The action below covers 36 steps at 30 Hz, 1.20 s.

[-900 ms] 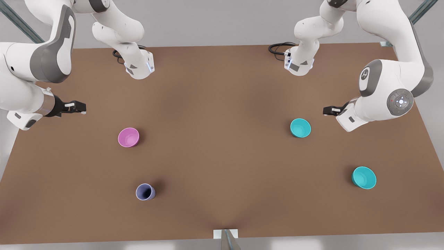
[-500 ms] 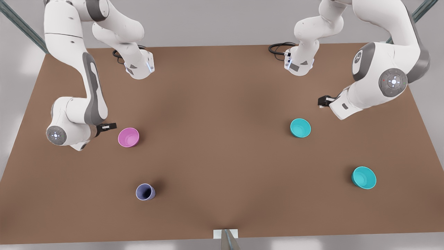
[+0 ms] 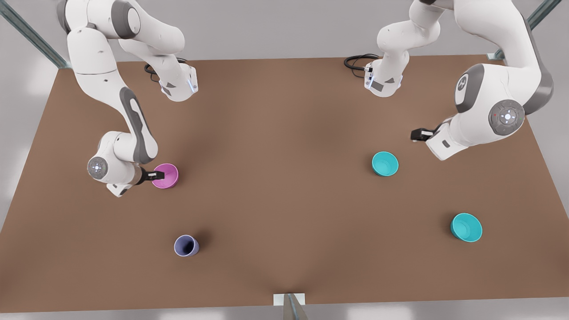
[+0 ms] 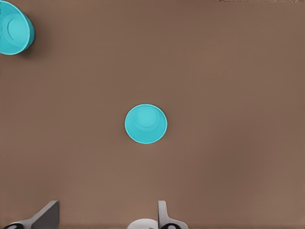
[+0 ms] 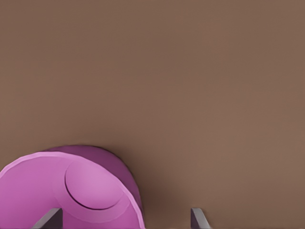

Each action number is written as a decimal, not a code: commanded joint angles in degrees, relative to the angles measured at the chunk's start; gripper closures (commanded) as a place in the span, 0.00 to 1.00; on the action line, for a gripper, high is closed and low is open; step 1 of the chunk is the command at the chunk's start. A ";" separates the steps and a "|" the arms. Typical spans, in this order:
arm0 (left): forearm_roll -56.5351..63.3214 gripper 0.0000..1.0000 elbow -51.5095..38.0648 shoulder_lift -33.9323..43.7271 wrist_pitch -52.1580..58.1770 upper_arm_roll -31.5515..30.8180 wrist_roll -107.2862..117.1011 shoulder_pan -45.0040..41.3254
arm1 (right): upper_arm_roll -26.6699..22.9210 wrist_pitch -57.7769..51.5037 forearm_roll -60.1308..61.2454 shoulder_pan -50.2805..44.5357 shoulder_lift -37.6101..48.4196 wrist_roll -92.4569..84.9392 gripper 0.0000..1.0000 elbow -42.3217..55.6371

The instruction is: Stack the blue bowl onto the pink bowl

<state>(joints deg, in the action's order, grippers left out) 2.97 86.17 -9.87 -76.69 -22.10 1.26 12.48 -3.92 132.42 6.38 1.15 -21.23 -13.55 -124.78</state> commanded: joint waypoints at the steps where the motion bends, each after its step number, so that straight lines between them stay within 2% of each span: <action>1: -0.95 0.00 -0.04 0.02 -0.04 -0.05 0.76 -0.35 | 0.05 3.64 0.91 0.00 -0.65 -1.04 0.00 -0.55; 4: -1.04 0.00 -0.13 -0.51 -0.04 -0.14 0.58 -0.44 | 0.14 3.64 0.91 0.00 -1.79 -1.04 0.00 -0.56; 5: -1.13 0.00 -1.80 -0.51 -0.04 -0.23 0.58 -0.44 | 0.14 3.55 0.91 0.00 -1.88 -1.13 0.03 -0.55; 6: -1.74 0.00 -1.80 -0.42 0.05 -0.49 0.76 -0.71 | 0.14 3.38 2.05 0.00 -1.88 -1.48 0.20 -0.55; 7: -1.74 0.00 -2.94 -0.42 0.05 -0.58 0.76 -0.53 | 0.14 3.11 2.41 0.00 -1.79 -1.66 0.48 -0.29; 8: -1.74 0.00 -3.20 -0.51 -0.13 -0.58 0.67 -0.44 | 0.14 2.85 2.32 0.00 -1.79 -1.83 0.65 -0.12; 9: -1.92 0.00 -3.20 -0.86 -0.22 -0.58 0.76 -0.44 | 0.14 2.50 2.32 0.00 -1.79 -1.83 0.74 0.06; 10: -1.74 0.00 -3.12 -1.47 -0.13 -0.49 0.67 -0.27 | 0.23 2.32 2.32 0.00 -1.79 -1.83 0.79 0.24; 13: -1.83 0.00 -3.11 -3.49 -0.22 -0.40 0.76 0.70 | 0.23 0.92 2.41 0.00 -1.79 -1.92 0.79 1.46; 16: -1.92 0.00 -2.94 -4.37 -0.13 -0.23 0.85 1.75 | 0.58 -7.51 7.85 -1.14 -0.92 -2.62 0.79 5.68; 17: -1.92 0.00 -2.94 -4.37 -0.04 -0.23 0.85 1.76 | 2.59 -8.66 10.22 -2.38 -0.04 -1.75 0.79 6.48; 20: -1.48 0.00 -3.20 -4.20 0.13 -0.23 0.58 1.76 | 15.59 -8.58 13.29 -3.07 0.06 16.33 0.79 9.54; 21: -1.74 0.00 -3.20 -4.28 0.05 -0.23 0.58 1.76 | 16.49 -7.70 16.02 -10.44 -1.08 27.14 0.79 12.44; 22: -1.74 0.00 -3.20 -4.28 0.05 -0.23 0.67 1.76 | 16.49 -6.39 16.20 -14.58 -2.23 33.73 0.79 14.38; 27: -0.86 0.00 -3.20 -4.37 -0.74 -0.23 0.85 1.84 | 16.05 -2.96 15.59 -30.06 -20.33 60.13 0.79 39.43; 29: -1.39 0.00 -3.47 -4.37 -0.74 -0.32 0.85 1.49 | 12.10 -2.51 14.36 -35.77 -26.75 63.82 0.79 47.16; 33: -1.39 0.00 -3.47 -4.37 -0.83 -0.23 0.58 1.58 | 6.03 -2.07 12.51 -42.19 -31.41 63.82 0.79 50.95; 35: -1.74 0.00 -3.47 -4.64 -1.10 -0.23 0.58 1.58 | 6.03 -2.07 12.43 -42.10 -31.85 63.74 0.79 51.56; 36: -2.80 0.00 -3.20 -5.51 -1.80 -0.32 0.58 1.84 | 6.03 -1.99 12.51 -42.19 -31.94 63.82 0.00 51.65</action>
<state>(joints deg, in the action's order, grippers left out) 0.99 83.06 -15.11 -77.69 -22.32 1.84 14.20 2.25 129.70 19.29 -40.88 -53.06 20.86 -73.37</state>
